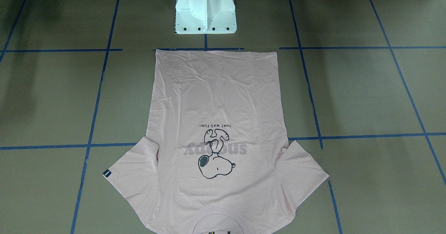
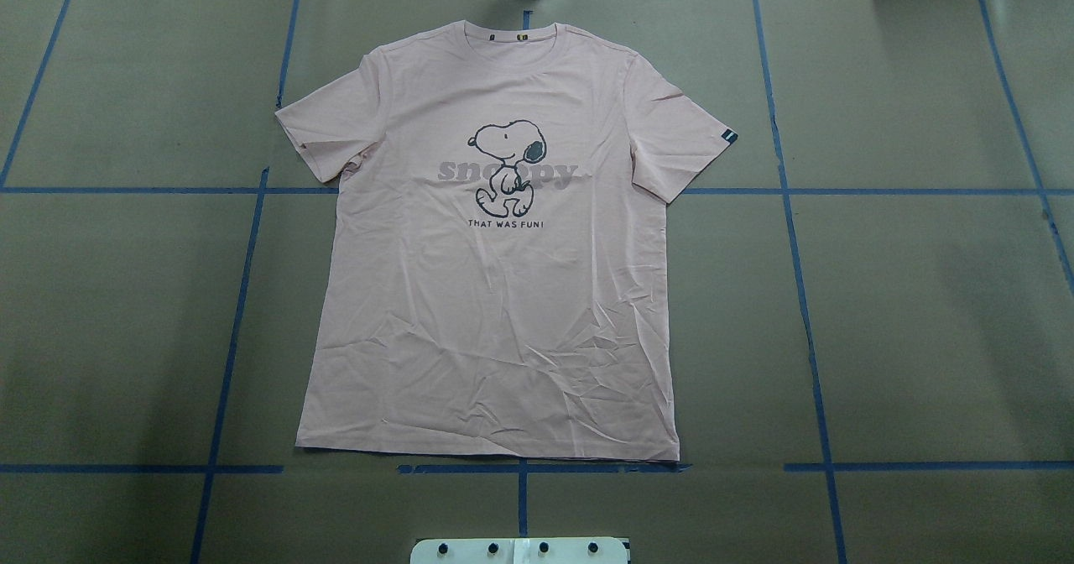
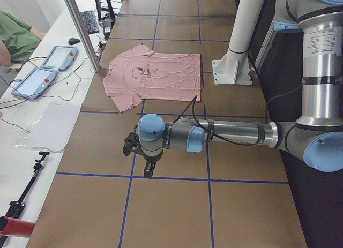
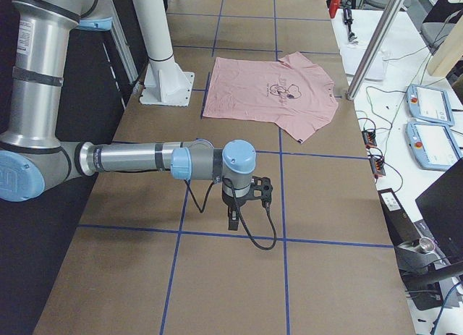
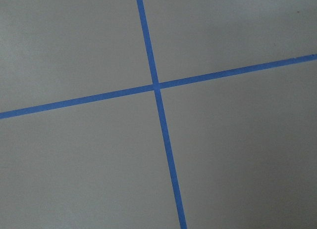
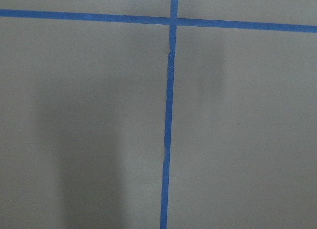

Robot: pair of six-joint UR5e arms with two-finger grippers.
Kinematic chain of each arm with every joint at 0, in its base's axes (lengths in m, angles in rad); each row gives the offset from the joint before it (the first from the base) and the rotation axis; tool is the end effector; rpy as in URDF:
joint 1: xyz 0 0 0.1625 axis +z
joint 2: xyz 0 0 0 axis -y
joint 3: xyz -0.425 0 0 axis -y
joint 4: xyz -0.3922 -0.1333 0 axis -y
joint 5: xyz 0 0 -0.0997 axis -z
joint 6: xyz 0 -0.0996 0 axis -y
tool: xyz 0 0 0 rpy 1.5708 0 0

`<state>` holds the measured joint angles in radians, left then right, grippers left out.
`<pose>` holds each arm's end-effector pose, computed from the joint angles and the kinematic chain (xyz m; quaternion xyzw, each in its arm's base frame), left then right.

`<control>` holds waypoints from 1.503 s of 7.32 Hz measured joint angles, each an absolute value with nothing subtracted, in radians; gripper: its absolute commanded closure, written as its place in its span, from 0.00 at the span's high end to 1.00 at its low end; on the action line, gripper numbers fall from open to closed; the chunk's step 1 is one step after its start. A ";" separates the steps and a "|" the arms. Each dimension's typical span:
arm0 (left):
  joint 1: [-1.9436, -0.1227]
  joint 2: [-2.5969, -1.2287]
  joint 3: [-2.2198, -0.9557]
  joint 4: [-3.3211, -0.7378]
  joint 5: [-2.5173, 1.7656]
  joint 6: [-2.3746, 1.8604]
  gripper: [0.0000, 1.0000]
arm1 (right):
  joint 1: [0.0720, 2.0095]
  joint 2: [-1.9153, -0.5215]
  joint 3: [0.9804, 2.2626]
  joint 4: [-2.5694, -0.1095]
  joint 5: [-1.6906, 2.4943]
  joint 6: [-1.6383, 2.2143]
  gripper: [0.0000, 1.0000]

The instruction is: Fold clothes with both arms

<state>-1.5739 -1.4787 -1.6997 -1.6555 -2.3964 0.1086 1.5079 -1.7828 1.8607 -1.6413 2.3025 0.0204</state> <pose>-0.0615 -0.4598 0.6262 0.0779 0.3967 0.0725 0.9118 0.0414 -0.4052 0.6208 -0.0114 -0.3576 -0.0212 0.9336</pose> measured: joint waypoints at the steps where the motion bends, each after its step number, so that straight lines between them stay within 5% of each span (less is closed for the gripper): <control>1: -1.573 -1.479 -1.702 -1.656 -2.395 0.109 1.00 | 1.508 -1.783 1.864 -1.641 2.303 0.020 1.00; 6: -1.568 -1.486 -1.710 -1.681 -2.322 0.104 1.00 | 1.505 -1.733 1.886 -1.641 2.300 0.028 1.00; 11: -1.566 -1.567 -1.672 -2.046 -2.300 0.076 1.00 | 1.497 -1.523 1.835 -1.529 2.296 0.029 1.00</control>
<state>-1.5658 -1.5667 -1.6716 -2.0457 -2.2998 0.0762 1.4973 -1.5226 1.8351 -1.5293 2.2964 0.0295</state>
